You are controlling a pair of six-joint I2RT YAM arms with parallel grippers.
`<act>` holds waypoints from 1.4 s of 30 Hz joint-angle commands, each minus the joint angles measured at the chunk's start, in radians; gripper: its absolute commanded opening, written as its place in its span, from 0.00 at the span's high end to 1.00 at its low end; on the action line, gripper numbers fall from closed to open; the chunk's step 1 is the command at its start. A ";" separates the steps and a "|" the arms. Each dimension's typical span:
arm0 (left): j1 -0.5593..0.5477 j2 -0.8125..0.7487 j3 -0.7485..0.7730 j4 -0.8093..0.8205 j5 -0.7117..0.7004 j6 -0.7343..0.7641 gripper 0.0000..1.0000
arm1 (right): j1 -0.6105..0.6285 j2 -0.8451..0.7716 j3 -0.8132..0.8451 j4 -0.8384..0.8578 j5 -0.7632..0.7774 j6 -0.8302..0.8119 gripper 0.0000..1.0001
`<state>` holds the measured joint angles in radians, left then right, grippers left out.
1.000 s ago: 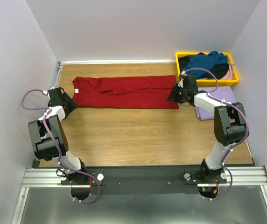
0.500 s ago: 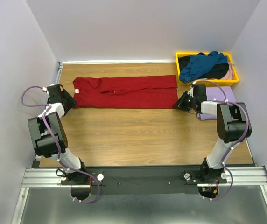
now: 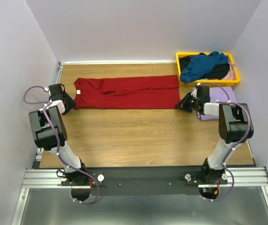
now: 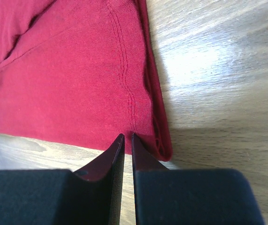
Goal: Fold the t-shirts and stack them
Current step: Fold the tshirt
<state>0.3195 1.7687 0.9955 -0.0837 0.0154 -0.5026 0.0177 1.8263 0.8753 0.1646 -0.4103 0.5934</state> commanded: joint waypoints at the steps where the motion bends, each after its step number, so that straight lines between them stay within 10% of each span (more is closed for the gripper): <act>1: 0.006 0.026 0.019 -0.017 0.011 -0.004 0.46 | -0.015 0.041 -0.029 -0.051 0.053 -0.006 0.83; 15: -0.003 0.041 0.029 -0.059 -0.001 0.010 1.00 | -0.045 0.037 -0.029 -0.089 0.117 -0.012 0.83; 31: 0.007 -0.008 -0.009 -0.166 -0.169 0.023 0.97 | -0.087 -0.032 -0.048 -0.247 0.246 -0.082 0.83; 42: 0.006 -0.260 -0.052 -0.214 -0.131 0.004 0.47 | -0.024 -0.140 0.085 -0.372 0.180 -0.191 0.73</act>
<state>0.3206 1.6203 0.9234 -0.2714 -0.0975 -0.4942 -0.0406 1.7275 0.8978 -0.0799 -0.2806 0.4778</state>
